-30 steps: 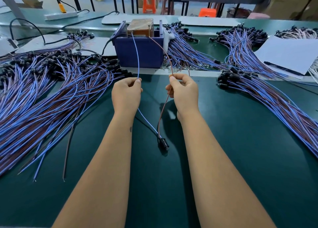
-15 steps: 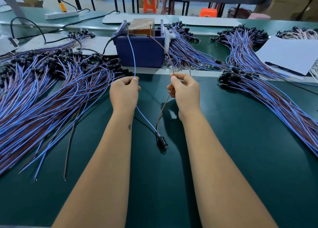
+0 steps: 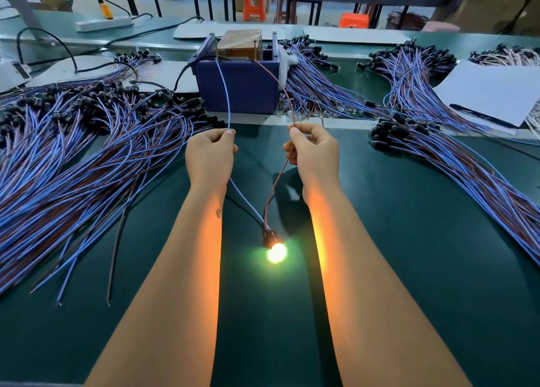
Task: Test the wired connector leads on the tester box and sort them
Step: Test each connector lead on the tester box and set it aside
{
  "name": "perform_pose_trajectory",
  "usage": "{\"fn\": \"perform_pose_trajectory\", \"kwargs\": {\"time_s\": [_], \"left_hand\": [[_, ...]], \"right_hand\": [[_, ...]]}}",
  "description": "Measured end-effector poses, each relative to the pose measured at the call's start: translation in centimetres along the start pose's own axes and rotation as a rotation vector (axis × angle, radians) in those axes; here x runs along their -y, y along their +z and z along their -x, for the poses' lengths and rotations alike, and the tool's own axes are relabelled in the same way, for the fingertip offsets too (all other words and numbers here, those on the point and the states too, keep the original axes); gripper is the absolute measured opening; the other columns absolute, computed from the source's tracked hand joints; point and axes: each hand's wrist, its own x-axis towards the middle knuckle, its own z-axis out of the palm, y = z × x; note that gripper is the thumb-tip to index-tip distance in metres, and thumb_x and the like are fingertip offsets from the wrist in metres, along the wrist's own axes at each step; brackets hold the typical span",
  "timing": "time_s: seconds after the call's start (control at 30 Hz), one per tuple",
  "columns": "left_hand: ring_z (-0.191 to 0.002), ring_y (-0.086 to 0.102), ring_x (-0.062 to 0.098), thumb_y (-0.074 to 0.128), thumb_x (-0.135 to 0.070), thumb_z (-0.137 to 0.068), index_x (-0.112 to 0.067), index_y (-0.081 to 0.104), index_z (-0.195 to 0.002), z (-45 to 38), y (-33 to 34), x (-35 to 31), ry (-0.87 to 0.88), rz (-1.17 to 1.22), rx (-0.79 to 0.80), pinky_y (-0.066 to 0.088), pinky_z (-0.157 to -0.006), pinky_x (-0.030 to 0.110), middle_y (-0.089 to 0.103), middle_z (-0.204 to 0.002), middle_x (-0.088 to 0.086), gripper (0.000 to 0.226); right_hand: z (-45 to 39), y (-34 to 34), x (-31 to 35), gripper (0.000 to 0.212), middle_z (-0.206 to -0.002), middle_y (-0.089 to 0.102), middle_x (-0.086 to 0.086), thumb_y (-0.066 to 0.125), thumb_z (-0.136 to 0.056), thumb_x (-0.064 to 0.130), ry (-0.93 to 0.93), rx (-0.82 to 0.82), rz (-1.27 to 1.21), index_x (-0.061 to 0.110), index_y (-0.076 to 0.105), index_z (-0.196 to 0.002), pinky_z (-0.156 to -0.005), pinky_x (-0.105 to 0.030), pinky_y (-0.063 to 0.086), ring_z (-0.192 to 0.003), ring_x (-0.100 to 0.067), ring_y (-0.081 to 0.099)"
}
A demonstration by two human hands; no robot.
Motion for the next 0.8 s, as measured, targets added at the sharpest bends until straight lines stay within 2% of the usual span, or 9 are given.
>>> {"fn": "perform_pose_trajectory", "kwargs": {"time_s": [0.13, 0.23, 0.37, 0.47, 0.57, 0.67, 0.8], "left_hand": [[-0.052, 0.05, 0.0, 0.059, -0.023, -0.094, -0.025, 0.073, -0.091, 0.1, 0.0, 0.0, -0.005, 0.018, 0.01, 0.046, -0.055, 0.016, 0.062, -0.064, -0.012, 0.015], [-0.045, 0.044, 0.0, 0.061, -0.027, -0.092, -0.028, 0.073, -0.088, 0.3, 0.2, -0.1, -0.014, 0.003, 0.036, 0.042, -0.048, 0.013, 0.053, -0.051, -0.015, 0.013], [-0.053, 0.047, 0.001, 0.059, -0.03, -0.09, -0.03, 0.073, -0.082, 1.0, 0.9, -0.4, 0.027, -0.047, 0.103, 0.042, -0.057, 0.021, 0.061, -0.065, -0.011, 0.016], [-0.056, 0.049, 0.006, 0.057, -0.022, -0.09, -0.027, 0.073, -0.077, 1.5, 1.6, -0.9, 0.013, 0.045, 0.215, 0.042, -0.059, 0.026, 0.061, -0.061, -0.012, 0.02], [-0.045, 0.038, 0.005, 0.057, -0.021, -0.093, -0.024, 0.066, -0.069, 1.5, 1.9, -0.9, 0.001, 0.115, 0.258, 0.033, -0.047, 0.021, 0.048, -0.049, -0.015, 0.025], [-0.04, 0.035, 0.005, 0.054, -0.019, -0.097, -0.018, 0.057, -0.072, 1.2, 1.8, -0.7, -0.029, 0.165, 0.223, 0.031, -0.045, 0.021, 0.046, -0.048, -0.014, 0.025], [-0.048, 0.051, 0.006, 0.051, -0.016, -0.1, -0.018, 0.054, -0.078, 0.7, 0.7, -1.2, -0.118, 0.447, 0.122, 0.042, -0.053, 0.022, 0.056, -0.053, -0.011, 0.022]], "right_hand": [[0.2, 0.1, 0.0, 0.01, -0.072, 0.063, 0.001, 0.056, -0.096, 0.015, -0.103, -0.027, 0.114, 0.018, 0.066, -0.094, -0.066, -0.03, 0.054, -0.066, -0.008, 0.059], [0.7, 0.5, 0.2, 0.016, -0.067, 0.061, 0.006, 0.058, -0.093, 0.015, -0.197, 0.008, 0.161, 0.027, 0.063, -0.083, -0.069, -0.037, 0.054, -0.065, -0.01, 0.06], [1.1, 1.4, -0.1, 0.014, -0.068, 0.063, 0.001, 0.061, -0.09, 0.015, -0.237, 0.102, 0.268, 0.024, 0.065, -0.08, -0.072, -0.041, 0.053, -0.072, -0.027, 0.064], [1.1, 1.5, -0.3, 0.008, -0.062, 0.059, 0.007, 0.064, -0.089, 0.017, -0.269, 0.175, 0.353, 0.018, 0.071, -0.086, -0.063, -0.031, 0.046, -0.062, -0.016, 0.055], [1.3, 1.5, -0.3, 0.012, -0.062, 0.059, 0.007, 0.063, -0.091, 0.021, -0.306, 0.217, 0.409, 0.017, 0.073, -0.091, -0.062, -0.03, 0.043, -0.061, -0.014, 0.052], [1.4, 1.5, -0.3, 0.014, -0.068, 0.063, 0.006, 0.06, -0.092, 0.028, -0.312, 0.237, 0.461, 0.021, 0.072, -0.09, -0.067, -0.032, 0.046, -0.066, -0.015, 0.055], [1.6, 1.5, -0.7, 0.016, -0.062, 0.053, 0.008, 0.061, -0.089, 0.038, -0.314, 0.27, 0.661, 0.023, 0.067, -0.088, -0.06, -0.03, 0.037, -0.068, -0.017, 0.052]]}}
